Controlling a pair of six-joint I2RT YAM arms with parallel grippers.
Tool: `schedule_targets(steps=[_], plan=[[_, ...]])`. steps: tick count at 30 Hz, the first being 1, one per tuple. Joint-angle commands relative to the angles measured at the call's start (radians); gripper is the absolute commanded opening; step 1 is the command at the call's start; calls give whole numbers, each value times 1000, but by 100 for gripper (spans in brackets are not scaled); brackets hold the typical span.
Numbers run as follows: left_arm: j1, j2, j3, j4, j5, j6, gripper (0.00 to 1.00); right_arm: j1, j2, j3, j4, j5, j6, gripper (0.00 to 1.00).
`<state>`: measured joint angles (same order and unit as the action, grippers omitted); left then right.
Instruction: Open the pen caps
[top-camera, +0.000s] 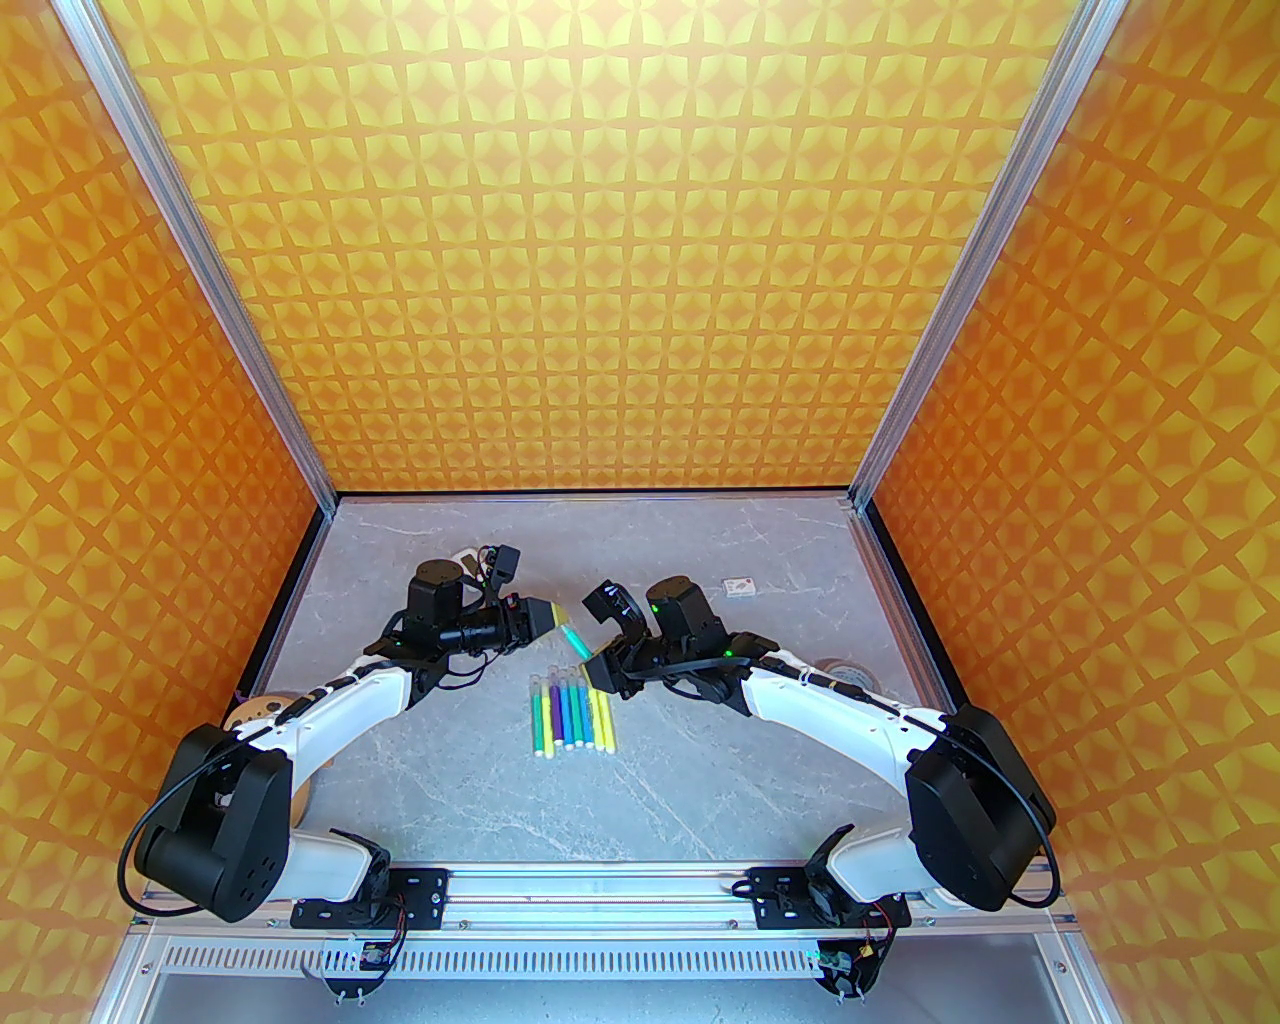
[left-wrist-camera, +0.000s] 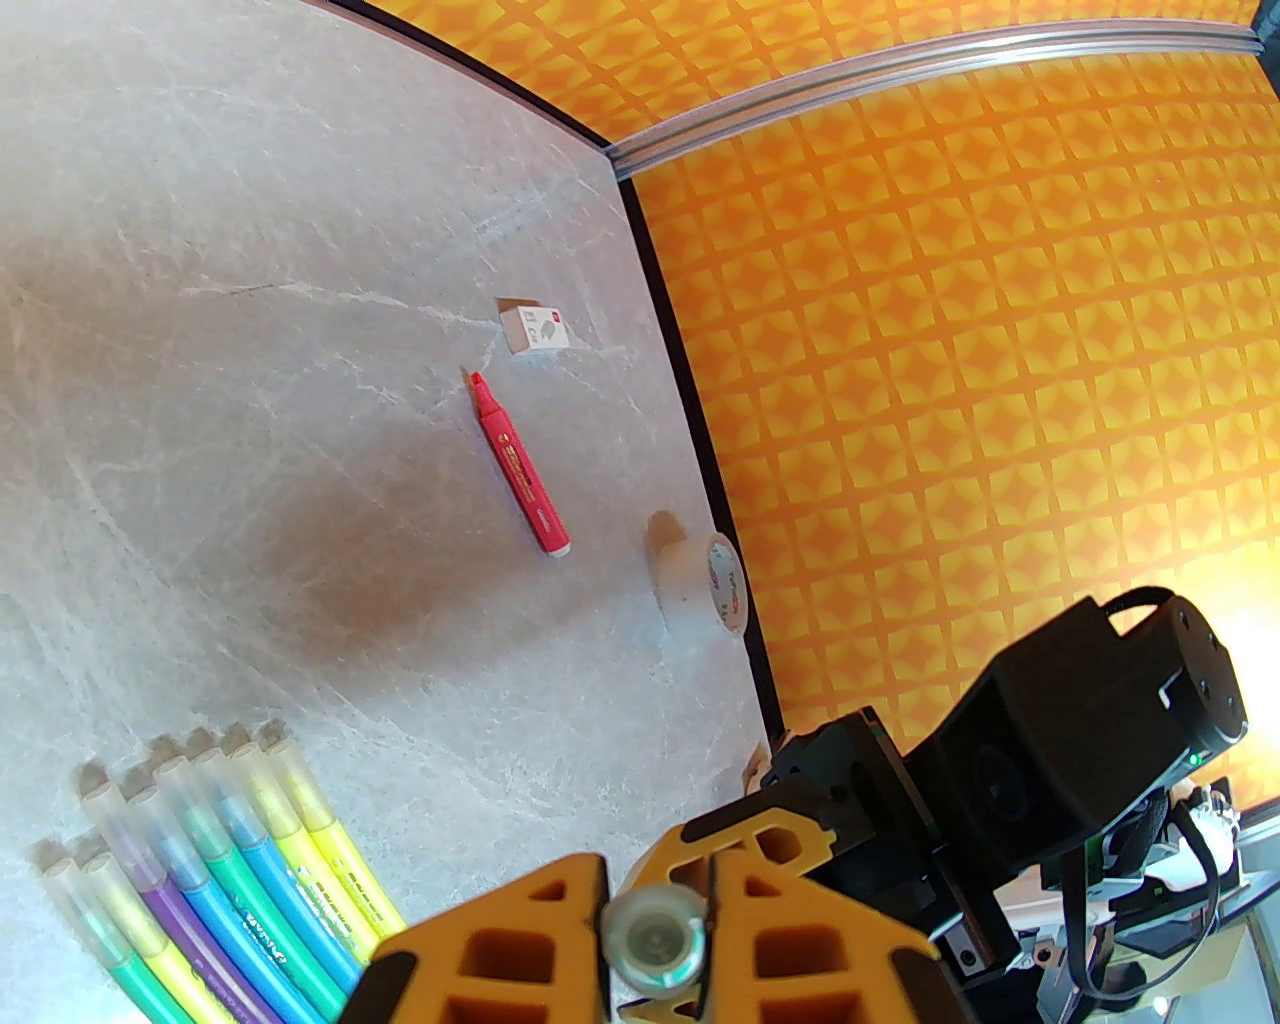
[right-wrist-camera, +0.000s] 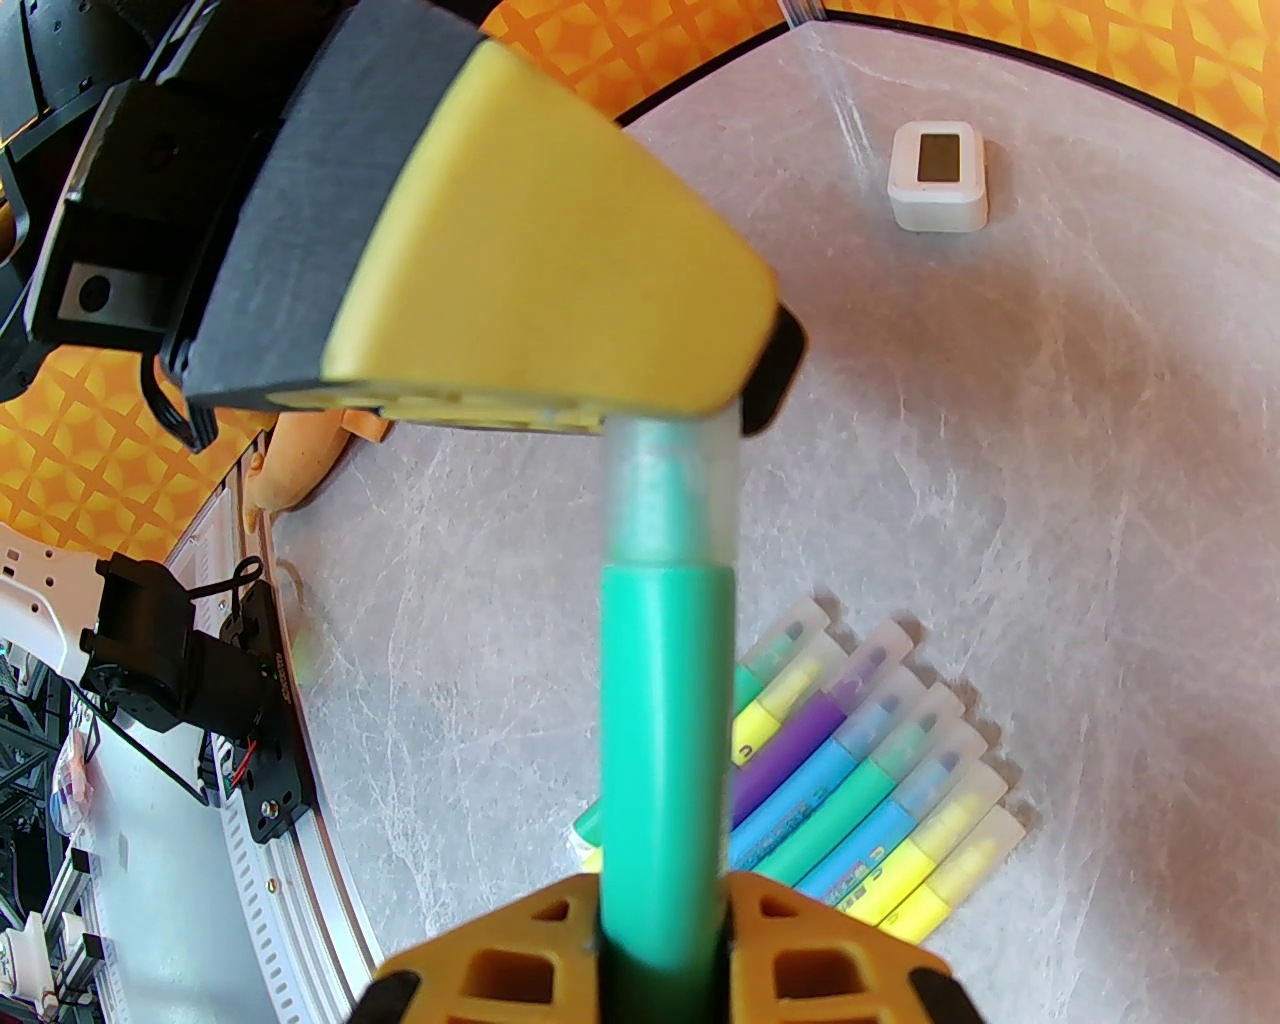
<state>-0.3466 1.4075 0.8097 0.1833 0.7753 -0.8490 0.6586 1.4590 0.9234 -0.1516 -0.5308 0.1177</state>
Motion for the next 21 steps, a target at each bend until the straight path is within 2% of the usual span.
schedule_targets(steps=[1, 9, 12, 15, 21], plan=[[106, -41, 93, 70, -273, 13, 0, 7, -20, -71, -235, -55, -21, 0], [125, -24, 139, 53, -280, -9, 0, 6, -36, -102, -225, -48, -20, 0], [127, -27, 155, -16, -280, 48, 0, 4, -46, -92, -233, 11, -20, 0], [130, -34, 193, -198, -317, 162, 0, -10, -57, -63, -245, 116, -7, 0], [131, -47, 253, -563, -465, 375, 0, -50, -23, 9, -275, 399, 12, 0]])
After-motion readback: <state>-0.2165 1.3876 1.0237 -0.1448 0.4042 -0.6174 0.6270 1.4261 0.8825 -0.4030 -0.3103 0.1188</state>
